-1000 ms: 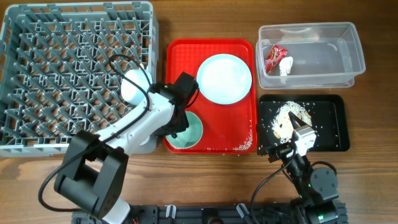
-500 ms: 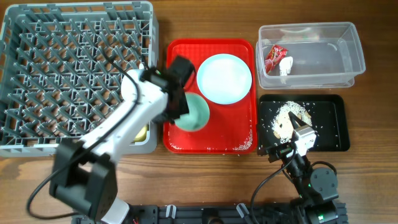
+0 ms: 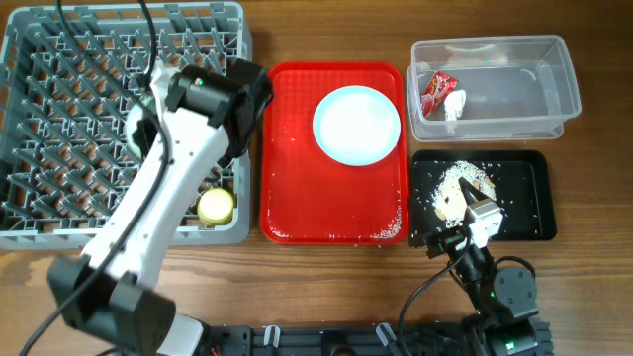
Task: Sort waste into correct bins and load items into the dishwasher rack
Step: 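Lift the pale green bowl into the dish rack and release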
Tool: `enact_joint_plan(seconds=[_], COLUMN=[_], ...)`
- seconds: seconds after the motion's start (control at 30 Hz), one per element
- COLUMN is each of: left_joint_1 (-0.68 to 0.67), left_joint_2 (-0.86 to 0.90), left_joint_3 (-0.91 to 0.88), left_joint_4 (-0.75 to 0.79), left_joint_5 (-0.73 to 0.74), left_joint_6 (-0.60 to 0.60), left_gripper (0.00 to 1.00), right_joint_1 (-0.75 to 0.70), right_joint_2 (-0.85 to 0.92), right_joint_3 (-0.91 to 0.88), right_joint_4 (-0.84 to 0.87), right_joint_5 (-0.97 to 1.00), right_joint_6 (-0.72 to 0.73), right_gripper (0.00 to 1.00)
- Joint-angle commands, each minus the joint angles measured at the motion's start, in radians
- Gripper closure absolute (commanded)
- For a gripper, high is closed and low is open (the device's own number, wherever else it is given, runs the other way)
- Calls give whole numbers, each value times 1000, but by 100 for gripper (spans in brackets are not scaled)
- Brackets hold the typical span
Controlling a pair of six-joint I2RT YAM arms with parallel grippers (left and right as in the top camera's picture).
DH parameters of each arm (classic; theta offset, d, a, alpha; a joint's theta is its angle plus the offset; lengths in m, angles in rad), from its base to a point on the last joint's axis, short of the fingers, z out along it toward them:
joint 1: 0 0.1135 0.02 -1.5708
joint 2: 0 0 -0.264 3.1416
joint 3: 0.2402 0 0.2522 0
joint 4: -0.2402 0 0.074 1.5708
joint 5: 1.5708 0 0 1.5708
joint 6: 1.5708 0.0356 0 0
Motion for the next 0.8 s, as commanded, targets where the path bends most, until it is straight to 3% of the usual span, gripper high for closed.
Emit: enact_joint_plan(seconds=[0.0,0.3,0.77], left_joint_1=[50,64,96], left_joint_2=[101,243,322], left_joint_3=[-83,-98,-98], left_joint_4=[51,93,197], left_joint_5=[-163,-299,-122], left_joint_6=[-98,-99,-90], left_gripper=[96,96,96], right_joint_1=[-5,-5,-5], right_joint_2=[-5,-5,-5], right_joint_3=[-1,-1,-1], right_joint_4=[5,5,5], right_joint_5=[-18,-18,-18], right_joint_6=[10,10,10], right_gripper=[0,0,0])
